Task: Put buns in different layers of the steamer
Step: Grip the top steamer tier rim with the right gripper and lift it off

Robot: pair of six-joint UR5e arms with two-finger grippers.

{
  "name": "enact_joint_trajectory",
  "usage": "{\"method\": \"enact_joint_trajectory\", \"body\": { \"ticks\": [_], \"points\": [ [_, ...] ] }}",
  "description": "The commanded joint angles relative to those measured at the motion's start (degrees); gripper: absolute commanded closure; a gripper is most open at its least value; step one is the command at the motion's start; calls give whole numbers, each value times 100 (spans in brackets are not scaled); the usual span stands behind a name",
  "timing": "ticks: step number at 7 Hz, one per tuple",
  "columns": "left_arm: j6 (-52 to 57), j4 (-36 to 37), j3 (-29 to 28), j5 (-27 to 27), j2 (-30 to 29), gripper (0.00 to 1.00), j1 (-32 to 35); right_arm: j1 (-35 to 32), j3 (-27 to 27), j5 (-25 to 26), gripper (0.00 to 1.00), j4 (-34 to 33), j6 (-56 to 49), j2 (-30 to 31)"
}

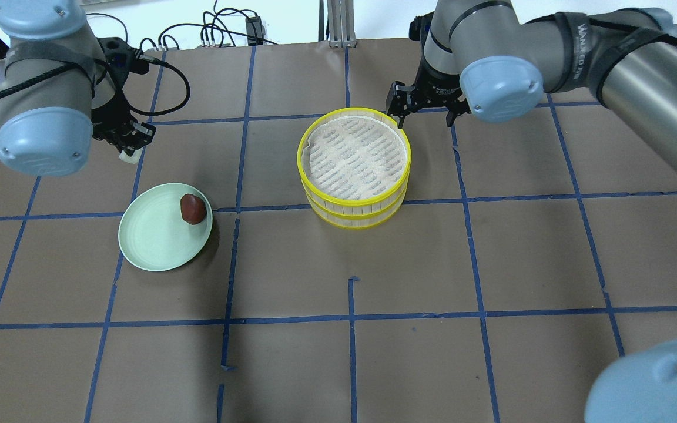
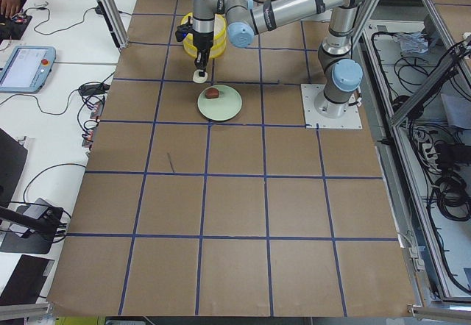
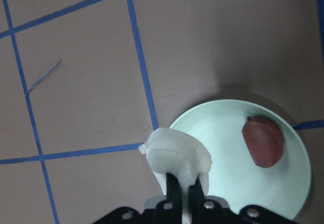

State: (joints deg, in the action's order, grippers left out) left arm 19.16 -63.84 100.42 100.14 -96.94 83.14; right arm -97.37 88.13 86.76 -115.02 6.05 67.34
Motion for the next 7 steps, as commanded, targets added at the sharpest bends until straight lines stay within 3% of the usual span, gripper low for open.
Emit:
{"method": "enact_joint_trajectory", "body": {
  "ticks": [1, 2, 3, 4, 7],
  "points": [
    [44, -50, -5, -1079, 323, 96, 9, -71, 327, 25, 19, -441, 10, -370],
    [53, -58, 4, -1093, 368, 96, 0, -124, 406, 8, 50, -599, 19, -388],
    [-77, -76, -5, -1102, 308, 96, 9, -125, 407, -10, 74, -583, 19, -370],
    [-227, -154, -13, -1102, 316, 96, 122, -133, 416, 8, 85, -566, 10, -344],
    [-641, -146, -40, -1076, 220, 96, 448, -133, 460, 324, 92, -461, 1, -73]
  ]
}}
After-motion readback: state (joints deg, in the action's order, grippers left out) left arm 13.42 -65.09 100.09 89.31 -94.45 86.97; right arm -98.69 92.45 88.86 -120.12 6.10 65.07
